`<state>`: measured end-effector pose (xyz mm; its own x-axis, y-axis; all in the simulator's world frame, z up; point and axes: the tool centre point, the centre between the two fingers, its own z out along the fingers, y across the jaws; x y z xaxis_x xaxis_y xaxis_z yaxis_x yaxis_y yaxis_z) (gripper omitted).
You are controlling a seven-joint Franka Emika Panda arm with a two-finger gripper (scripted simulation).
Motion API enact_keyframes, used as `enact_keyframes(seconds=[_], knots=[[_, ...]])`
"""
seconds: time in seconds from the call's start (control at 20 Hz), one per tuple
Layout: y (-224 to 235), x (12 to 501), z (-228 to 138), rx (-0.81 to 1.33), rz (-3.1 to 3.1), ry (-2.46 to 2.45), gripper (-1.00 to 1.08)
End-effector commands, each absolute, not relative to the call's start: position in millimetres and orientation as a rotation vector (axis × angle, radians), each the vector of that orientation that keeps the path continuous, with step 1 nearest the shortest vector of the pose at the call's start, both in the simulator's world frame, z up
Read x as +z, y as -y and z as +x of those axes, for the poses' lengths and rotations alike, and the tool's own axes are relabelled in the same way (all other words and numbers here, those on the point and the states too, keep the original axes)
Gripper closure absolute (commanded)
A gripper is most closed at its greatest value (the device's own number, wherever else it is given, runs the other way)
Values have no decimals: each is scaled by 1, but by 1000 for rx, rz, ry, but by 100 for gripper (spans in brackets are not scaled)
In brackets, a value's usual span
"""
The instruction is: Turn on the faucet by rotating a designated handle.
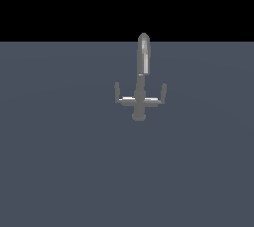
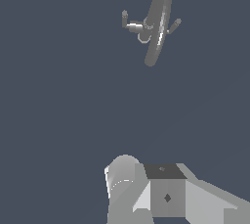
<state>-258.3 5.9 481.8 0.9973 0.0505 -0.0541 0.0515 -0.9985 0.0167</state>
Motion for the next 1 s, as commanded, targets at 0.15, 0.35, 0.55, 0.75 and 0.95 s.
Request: enact_keyframes(seconds=[0.15,0.35,0.55,0.75,0.95], knots=[[-6,484,-257,-73,3128,-86,108],[-7,491,-253,-33,3151,-108,108],[-7,494,-252,-15,3162,-110,108],[-6,493,-252,-25,3155,-122,108],[-5,491,-249,-44,3136,-167,108]])
